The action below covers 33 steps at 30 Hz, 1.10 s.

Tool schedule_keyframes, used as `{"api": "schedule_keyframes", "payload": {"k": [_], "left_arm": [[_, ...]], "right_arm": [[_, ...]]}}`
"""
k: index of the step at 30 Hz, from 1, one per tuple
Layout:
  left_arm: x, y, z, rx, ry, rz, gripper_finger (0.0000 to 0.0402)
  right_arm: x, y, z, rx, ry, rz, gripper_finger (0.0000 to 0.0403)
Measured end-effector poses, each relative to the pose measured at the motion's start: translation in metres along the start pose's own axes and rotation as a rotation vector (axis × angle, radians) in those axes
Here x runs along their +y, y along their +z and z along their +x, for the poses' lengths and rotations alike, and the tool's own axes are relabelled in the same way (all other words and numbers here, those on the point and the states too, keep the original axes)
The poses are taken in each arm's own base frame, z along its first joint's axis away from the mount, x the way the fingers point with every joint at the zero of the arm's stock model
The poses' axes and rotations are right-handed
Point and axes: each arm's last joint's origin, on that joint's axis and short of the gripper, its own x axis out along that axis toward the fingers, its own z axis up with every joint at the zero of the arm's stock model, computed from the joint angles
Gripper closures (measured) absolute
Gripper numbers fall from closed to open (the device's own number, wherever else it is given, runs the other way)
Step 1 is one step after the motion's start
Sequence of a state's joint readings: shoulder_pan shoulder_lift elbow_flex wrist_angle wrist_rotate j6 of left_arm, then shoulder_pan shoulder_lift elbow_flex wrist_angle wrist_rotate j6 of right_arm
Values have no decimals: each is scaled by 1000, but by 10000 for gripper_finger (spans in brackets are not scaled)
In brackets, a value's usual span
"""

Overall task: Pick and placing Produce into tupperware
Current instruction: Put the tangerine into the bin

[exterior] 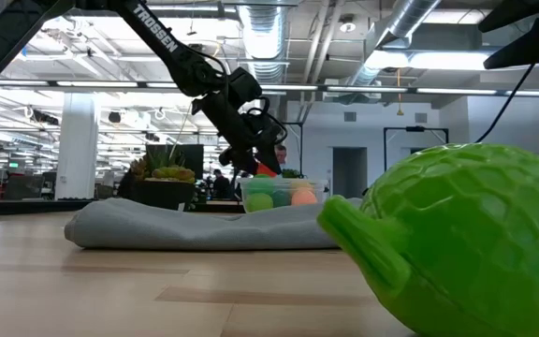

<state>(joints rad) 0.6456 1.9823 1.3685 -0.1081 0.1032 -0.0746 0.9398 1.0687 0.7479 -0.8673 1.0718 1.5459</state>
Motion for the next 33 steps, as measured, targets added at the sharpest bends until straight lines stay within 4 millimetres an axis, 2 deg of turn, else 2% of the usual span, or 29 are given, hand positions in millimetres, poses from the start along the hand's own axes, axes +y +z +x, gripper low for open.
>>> {"api": "schedule_keyframes", "payload": {"k": [13,21,33], "left_arm": [[1,-1,0,14,33,20,138],[3,-11,14,47,4,-11,138],[3,-4,15,3,-19,-20,137]], "right_arm": [[-1,0,0,0,-4,-8,131],[-1,0,0,0,-6,-6,131],[-2,0,0,1,-12,2,131]]}}
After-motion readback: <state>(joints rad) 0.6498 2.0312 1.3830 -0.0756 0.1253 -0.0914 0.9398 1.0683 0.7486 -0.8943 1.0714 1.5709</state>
